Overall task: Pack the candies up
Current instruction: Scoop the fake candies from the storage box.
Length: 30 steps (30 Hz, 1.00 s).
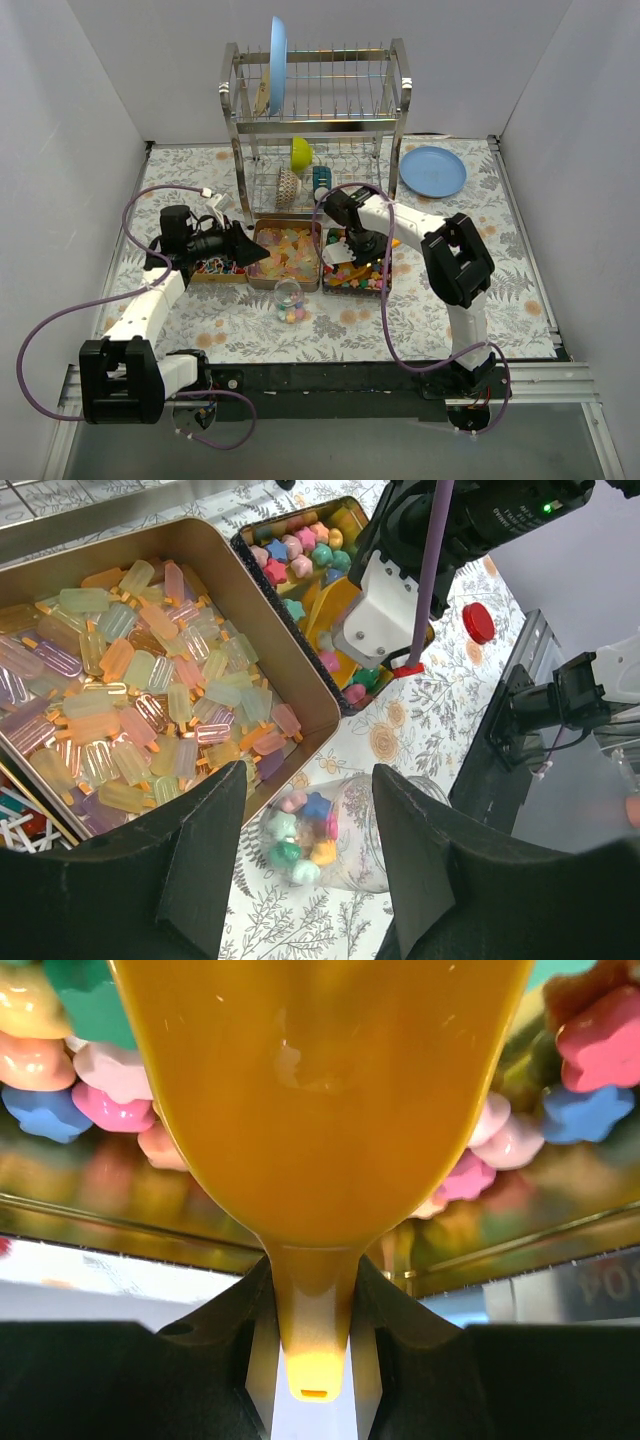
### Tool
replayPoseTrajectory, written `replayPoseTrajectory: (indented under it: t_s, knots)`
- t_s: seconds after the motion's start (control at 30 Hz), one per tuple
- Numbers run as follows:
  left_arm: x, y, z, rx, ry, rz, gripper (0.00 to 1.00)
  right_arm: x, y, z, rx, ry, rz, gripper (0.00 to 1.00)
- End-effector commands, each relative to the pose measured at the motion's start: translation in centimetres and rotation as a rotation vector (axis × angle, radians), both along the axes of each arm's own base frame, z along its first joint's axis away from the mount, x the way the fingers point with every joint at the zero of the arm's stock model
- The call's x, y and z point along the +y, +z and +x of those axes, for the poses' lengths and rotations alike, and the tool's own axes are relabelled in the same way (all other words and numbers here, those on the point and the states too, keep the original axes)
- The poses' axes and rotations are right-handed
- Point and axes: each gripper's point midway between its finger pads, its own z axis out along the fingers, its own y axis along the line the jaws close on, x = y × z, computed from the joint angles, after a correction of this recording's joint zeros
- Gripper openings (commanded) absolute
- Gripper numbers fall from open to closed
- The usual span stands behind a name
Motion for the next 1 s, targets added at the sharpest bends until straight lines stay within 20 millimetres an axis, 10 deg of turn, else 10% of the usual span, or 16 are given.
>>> replayPoseTrajectory:
  t_s: [0.0,0.7,0.97]
  knots:
    - [-0.1,1.4,0.5,-0.027,-0.021,-0.008,0.53,1.8,-0.4,-2.4,0.142,-0.138,0.212,0.01]
    - [1.6,1.2,4.2,0.042,-0.068,0.110,0.53,0.9,1.5,-3.5,0.280,-0.188,0.727,0.01]
    - [2.2,1.3,4.0,0.018,-0.077,0.172,0.56,1.4,8.9,-1.1,0.138,-0.253,0.842,0.01]
